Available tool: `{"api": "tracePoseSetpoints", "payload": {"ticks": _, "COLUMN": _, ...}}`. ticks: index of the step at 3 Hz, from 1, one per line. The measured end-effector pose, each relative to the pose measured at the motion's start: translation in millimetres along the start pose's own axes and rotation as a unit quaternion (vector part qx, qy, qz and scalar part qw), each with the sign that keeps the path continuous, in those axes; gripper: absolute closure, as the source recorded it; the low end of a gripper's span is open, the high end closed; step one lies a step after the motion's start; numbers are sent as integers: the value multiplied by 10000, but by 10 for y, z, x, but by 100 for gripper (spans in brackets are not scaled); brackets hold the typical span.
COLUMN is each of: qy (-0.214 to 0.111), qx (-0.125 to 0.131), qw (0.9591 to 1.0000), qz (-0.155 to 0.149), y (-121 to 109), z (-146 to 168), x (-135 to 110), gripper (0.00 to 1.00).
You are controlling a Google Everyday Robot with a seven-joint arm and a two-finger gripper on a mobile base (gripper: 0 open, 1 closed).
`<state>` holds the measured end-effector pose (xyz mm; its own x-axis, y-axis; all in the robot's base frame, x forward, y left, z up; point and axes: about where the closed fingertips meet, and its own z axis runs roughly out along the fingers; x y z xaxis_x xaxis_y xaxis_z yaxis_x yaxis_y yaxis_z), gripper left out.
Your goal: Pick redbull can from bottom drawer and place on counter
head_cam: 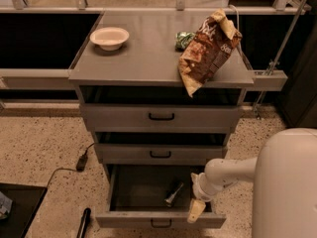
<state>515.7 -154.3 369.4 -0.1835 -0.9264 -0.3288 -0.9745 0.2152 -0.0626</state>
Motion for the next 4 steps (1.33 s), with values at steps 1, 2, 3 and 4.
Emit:
{"api": "tracePoseSetpoints", "payload": {"ticks": 1, "qy": -333, "qx": 136, "qw": 9993, "qz": 77, "y": -76, "z": 79, "x": -36, "gripper": 0}}
{"api": "tracePoseSetpoints", "payload": {"ticks": 2, "qy": -838, "qx": 630, "qw": 9944, "qz": 124, "y": -206, "z": 100, "x": -215, "gripper": 0}}
{"api": "tracePoseSetpoints", "payload": {"ticks": 3, "qy": -925, "qx": 813, "qw": 9923, "qz": 138, "y": -292, "z": 84, "x": -281, "gripper": 0}}
{"api": "tracePoseSetpoints", "payload": {"ticks": 4, "qy": -915, "qx": 784, "qw": 9926, "qz": 136, "y": -277, "z": 90, "x": -276, "gripper": 0}}
